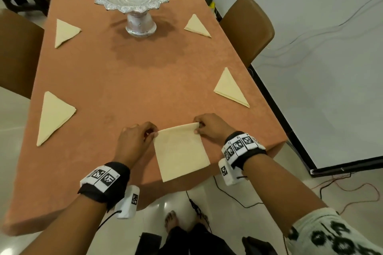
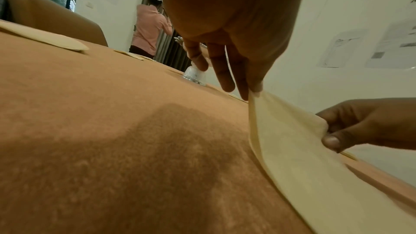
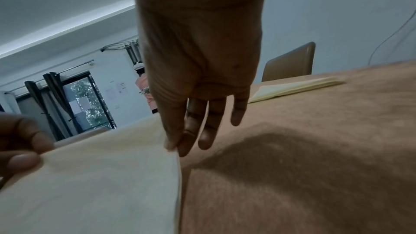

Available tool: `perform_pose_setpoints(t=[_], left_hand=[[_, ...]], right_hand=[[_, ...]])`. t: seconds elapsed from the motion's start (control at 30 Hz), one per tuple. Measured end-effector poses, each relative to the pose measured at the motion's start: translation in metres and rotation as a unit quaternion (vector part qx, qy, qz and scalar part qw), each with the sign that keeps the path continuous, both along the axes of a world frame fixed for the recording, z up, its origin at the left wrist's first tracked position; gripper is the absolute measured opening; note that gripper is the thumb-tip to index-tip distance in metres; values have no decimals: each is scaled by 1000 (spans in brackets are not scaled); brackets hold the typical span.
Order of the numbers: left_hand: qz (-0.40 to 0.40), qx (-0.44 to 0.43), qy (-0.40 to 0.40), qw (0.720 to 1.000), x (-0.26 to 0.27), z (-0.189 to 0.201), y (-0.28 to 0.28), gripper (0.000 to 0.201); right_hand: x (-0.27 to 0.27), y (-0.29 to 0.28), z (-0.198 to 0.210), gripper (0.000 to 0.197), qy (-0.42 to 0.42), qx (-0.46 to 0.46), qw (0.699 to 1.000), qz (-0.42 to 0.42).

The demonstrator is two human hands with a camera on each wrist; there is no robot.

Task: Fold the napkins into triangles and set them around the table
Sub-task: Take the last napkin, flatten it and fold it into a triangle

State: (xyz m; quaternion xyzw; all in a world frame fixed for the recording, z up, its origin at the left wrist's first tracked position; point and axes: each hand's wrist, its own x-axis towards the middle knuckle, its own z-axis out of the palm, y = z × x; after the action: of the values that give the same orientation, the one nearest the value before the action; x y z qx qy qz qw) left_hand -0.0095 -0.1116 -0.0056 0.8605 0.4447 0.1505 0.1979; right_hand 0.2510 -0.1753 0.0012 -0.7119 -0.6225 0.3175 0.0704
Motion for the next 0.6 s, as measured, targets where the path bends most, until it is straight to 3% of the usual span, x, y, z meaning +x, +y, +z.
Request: perform_pose_setpoints(t=[0.07, 0.3, 0.4, 0.47, 0.6], left_hand=[[2, -6, -2, 1000, -4, 4, -5, 10], [120, -77, 2, 990, -6, 3, -8, 10], [160, -75, 17, 984, -11, -2, -7, 13], [193, -98, 15, 976, -16, -6, -1, 13], [200, -86, 50, 975, -28, -12, 10, 20]], right_hand=[[4, 0, 7, 29, 11, -13, 1000, -23], [-24, 72, 19, 7, -94, 58, 994, -9], [-39, 93, 6, 24, -134, 63, 988, 35], [-43, 91, 0, 34, -148, 93, 984, 31], [-43, 41, -3, 27, -127, 186, 974, 22]])
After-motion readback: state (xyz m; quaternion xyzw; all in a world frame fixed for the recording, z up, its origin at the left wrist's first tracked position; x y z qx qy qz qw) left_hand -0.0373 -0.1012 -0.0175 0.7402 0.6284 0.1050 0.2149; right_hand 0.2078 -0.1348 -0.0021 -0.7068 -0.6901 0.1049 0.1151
